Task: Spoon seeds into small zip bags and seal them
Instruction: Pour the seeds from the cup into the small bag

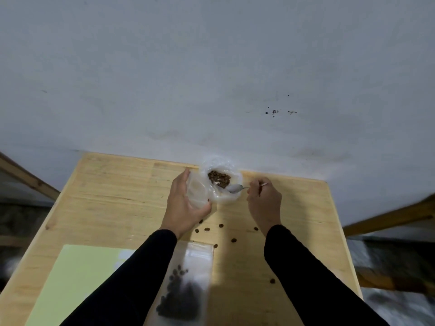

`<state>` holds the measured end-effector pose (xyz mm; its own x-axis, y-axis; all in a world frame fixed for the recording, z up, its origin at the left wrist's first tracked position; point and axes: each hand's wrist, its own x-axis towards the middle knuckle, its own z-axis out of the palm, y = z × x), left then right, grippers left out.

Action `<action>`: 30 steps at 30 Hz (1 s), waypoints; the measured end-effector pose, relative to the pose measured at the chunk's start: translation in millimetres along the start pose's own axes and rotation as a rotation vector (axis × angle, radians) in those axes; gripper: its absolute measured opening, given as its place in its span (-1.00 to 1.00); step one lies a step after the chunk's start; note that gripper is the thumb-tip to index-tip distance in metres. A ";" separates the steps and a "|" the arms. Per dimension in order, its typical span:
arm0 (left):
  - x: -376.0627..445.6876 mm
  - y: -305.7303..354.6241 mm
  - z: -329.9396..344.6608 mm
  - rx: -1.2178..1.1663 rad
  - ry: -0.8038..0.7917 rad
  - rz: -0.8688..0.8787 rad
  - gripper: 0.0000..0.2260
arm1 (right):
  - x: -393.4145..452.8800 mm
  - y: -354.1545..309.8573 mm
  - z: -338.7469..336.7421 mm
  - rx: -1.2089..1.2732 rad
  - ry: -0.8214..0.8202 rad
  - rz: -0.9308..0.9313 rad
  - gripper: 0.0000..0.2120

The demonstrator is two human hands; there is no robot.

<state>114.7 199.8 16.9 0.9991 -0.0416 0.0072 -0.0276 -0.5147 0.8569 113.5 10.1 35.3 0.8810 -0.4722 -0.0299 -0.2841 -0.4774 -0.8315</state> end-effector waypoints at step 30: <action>20.3 -2.2 17.3 -0.081 -0.093 -0.080 -0.10 | 10.6 -31.4 -14.9 0.562 -0.023 0.161 -0.70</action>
<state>134.6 185.2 6.2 0.9907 -0.0839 -0.1076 0.0588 -0.4490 0.8916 126.1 9.1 69.4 0.8533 -0.4869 -0.1869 -0.1760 0.0686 -0.9820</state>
